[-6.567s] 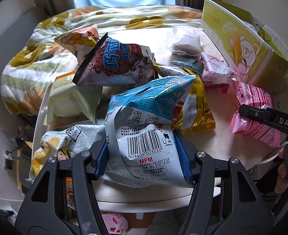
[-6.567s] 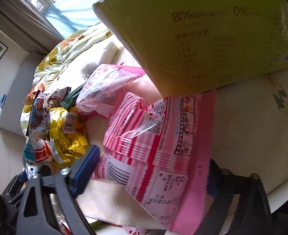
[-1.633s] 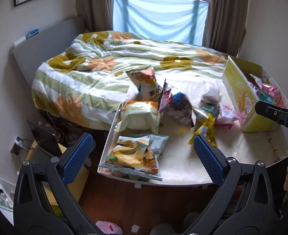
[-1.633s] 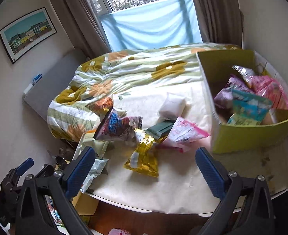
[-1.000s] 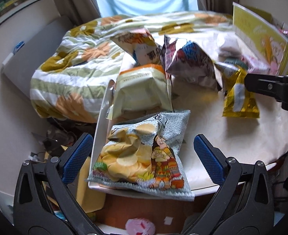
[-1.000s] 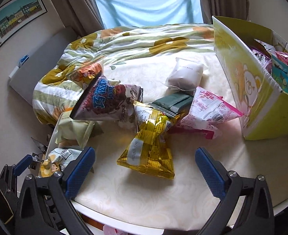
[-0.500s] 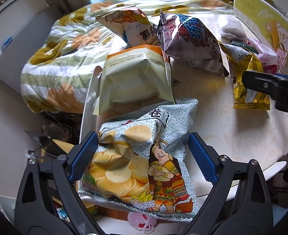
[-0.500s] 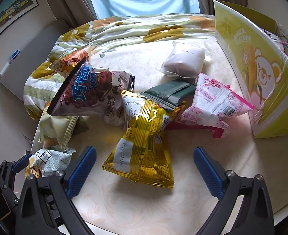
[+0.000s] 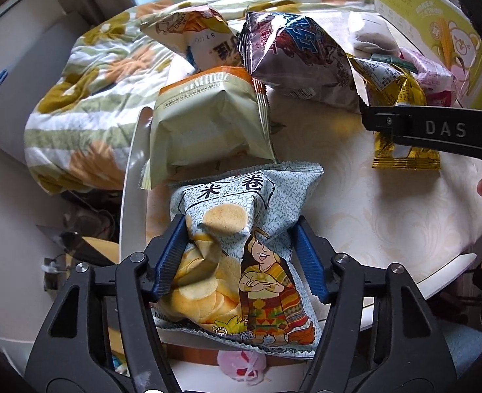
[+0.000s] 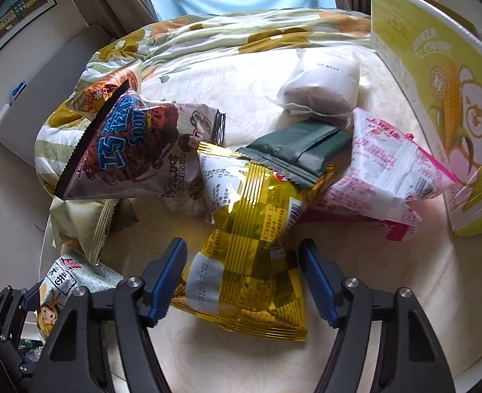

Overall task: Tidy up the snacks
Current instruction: 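Grasp rice cracker bag with left tool while right tool grasps yellow bag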

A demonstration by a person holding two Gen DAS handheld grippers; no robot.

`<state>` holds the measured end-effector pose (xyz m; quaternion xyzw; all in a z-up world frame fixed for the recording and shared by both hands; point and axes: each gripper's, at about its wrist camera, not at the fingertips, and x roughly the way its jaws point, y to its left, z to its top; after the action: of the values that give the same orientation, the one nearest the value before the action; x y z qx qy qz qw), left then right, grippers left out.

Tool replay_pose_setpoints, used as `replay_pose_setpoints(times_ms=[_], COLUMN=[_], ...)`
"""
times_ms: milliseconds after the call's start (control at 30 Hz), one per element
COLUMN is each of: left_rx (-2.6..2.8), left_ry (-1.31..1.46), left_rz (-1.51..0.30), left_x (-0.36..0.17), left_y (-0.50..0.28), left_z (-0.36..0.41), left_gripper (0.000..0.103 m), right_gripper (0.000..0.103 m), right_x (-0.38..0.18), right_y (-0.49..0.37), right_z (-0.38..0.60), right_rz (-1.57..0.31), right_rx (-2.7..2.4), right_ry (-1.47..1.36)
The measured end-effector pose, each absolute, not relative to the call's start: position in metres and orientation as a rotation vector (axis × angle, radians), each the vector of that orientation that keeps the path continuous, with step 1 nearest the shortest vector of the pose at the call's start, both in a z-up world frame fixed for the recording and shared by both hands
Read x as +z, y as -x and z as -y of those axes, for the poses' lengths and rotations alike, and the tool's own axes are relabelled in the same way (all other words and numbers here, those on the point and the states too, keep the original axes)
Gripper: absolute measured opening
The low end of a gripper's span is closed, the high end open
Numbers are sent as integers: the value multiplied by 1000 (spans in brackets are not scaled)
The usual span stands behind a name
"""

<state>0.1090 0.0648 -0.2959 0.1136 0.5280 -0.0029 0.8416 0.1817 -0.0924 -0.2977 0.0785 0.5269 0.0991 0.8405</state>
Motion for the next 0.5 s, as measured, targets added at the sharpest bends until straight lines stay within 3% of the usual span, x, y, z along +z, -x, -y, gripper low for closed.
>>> replay_pose_setpoints(times_ms=[500], left_rx=[-1], left_ry=[-191], left_rz=[-1108], left_x=[-284], left_y=[-104], left_z=[-71], left_gripper=[58], right_gripper=[45], right_x=[-291], right_y=[-167], right_z=[91], right_rz=[-1091], right_rx=[218], right_ry=[-130])
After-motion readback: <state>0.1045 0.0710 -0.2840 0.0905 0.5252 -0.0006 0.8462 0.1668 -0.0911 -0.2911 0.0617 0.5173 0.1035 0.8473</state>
